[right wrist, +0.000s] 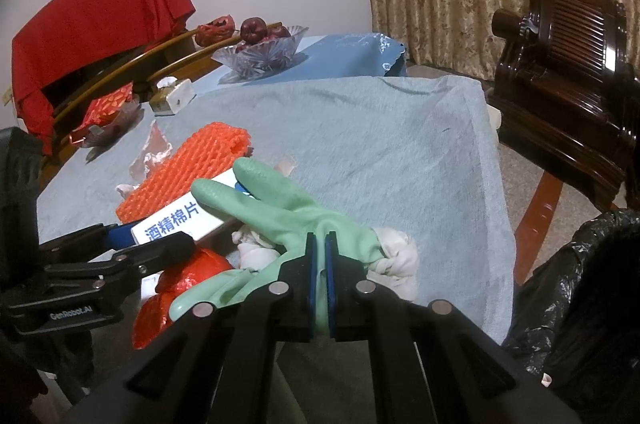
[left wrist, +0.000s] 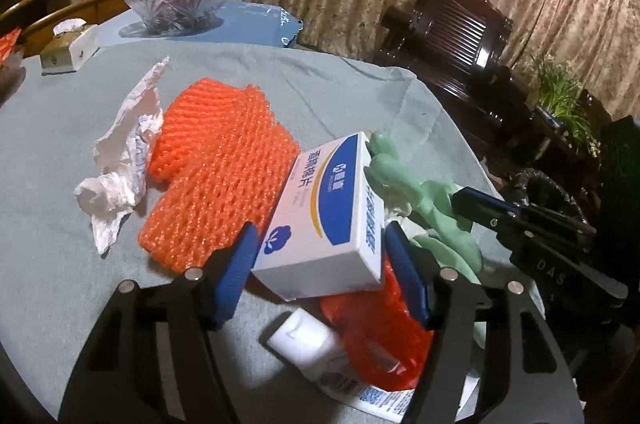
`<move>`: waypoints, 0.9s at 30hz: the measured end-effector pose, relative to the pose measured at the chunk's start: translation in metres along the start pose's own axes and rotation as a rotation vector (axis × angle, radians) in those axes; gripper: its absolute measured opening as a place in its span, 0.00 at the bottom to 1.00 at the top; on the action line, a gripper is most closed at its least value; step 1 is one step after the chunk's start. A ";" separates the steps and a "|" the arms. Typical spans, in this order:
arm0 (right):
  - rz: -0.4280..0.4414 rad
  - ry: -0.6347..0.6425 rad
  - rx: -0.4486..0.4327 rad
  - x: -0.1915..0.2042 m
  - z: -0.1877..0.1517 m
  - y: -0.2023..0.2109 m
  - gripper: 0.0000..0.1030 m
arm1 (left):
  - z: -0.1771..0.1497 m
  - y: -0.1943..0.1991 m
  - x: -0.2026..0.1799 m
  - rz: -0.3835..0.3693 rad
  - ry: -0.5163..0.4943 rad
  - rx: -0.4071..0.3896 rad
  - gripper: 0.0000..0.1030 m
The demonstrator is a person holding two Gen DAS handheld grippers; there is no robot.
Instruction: Collect trash
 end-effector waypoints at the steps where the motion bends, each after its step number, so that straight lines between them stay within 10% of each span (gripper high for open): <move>1: 0.001 -0.002 -0.001 0.000 0.000 0.000 0.04 | -0.001 0.000 0.000 0.008 -0.008 0.000 0.62; 10: 0.001 0.000 0.001 0.000 0.000 0.000 0.04 | 0.007 -0.012 -0.005 0.043 -0.036 0.027 0.70; 27: 0.062 0.038 -0.083 0.010 0.016 0.042 0.03 | 0.015 0.032 -0.003 -0.003 0.016 -0.075 0.35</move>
Point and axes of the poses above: each gripper's, at about its wrist camera, not at the fingertips, and y roughly against the way its jaws point, x to its left, z to its top, the point moved 5 cm from there along -y, roughly the way its jaws point, and after that the axes turned 15 degrees about x, right-handed, at the moved point
